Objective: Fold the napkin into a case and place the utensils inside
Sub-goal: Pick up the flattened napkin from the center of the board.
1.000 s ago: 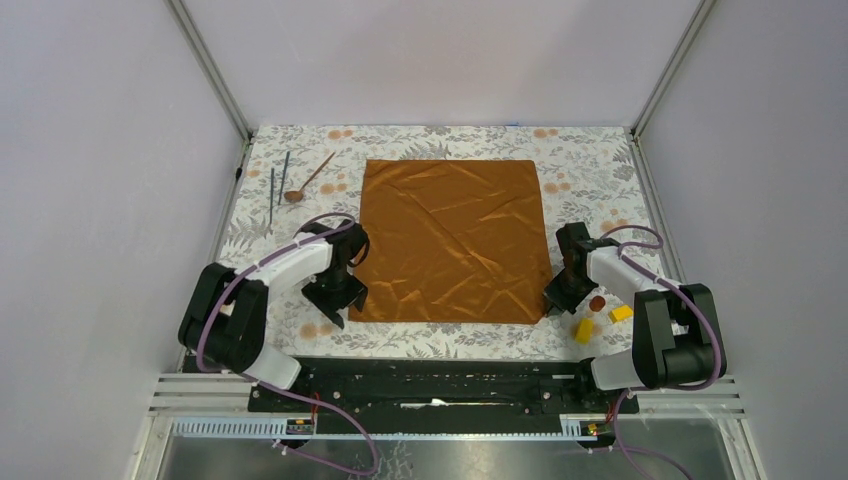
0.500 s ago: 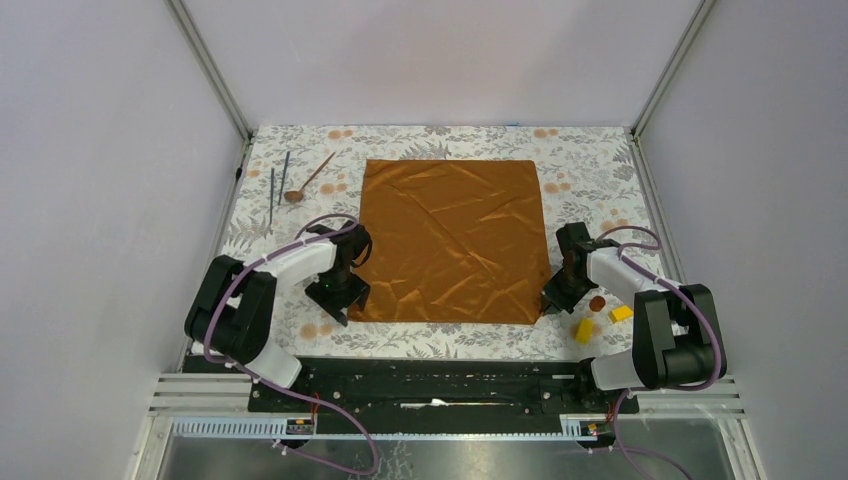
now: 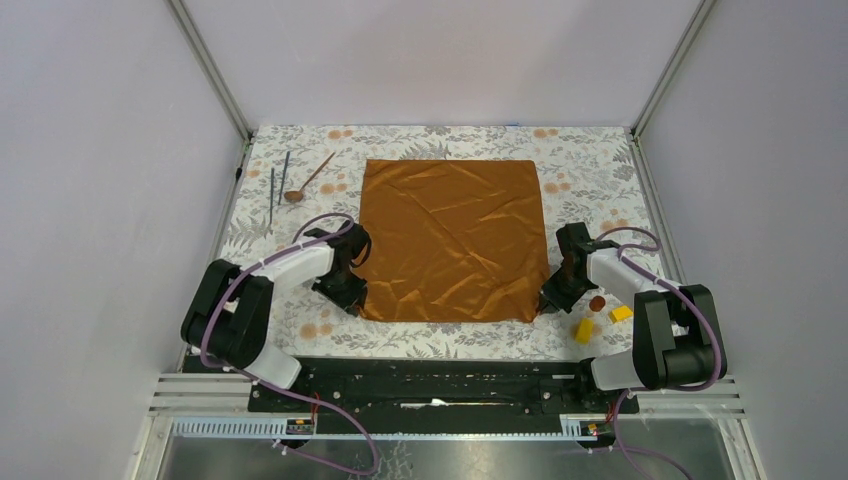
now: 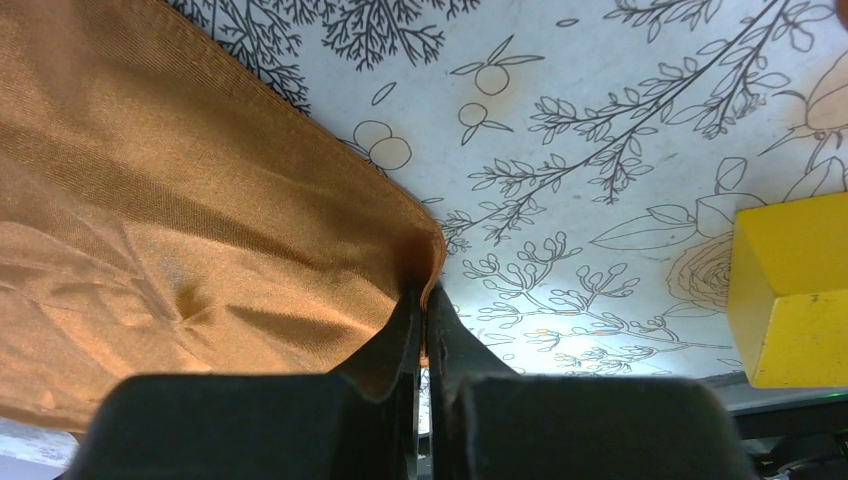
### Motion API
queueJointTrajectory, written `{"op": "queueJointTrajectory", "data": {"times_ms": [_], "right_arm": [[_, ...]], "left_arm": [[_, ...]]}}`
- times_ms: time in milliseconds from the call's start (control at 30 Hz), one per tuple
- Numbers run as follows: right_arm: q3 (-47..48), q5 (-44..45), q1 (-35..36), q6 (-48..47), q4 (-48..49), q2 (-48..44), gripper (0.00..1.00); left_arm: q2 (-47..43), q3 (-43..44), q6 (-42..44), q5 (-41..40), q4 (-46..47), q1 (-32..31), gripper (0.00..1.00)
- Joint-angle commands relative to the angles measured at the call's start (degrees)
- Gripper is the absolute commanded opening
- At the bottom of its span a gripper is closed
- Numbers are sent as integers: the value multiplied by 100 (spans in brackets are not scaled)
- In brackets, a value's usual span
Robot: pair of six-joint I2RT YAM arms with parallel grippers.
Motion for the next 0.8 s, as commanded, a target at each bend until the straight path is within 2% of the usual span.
{"op": "queueJointTrajectory", "data": {"times_ms": [0, 67, 100, 267, 467, 667, 767], "right_arm": [[-313, 308, 27, 128, 369, 188, 0], [-349, 250, 23, 114, 418, 153, 0], [-336, 227, 23, 83, 448, 105, 0], [-16, 79, 23, -433, 427, -696, 0], [558, -666, 23, -1364, 993, -2851, 0], [1545, -1648, 23, -1756, 1514, -4530, 0], [2088, -1485, 28, -1695, 1561, -4938, 0]], "left_arm": [[164, -518, -132, -666, 101, 52, 22], [-26, -450, -89, -775, 55, 54, 2], [-130, -386, -79, -827, -9, 59, 0], [-861, 213, 368, -933, -214, 58, 0], [-2267, 1451, 1706, -972, -28, 54, 0], [-3707, 2690, 3138, -445, 875, 55, 0], [-4171, 3157, 3614, -448, 1249, 55, 0]]}}
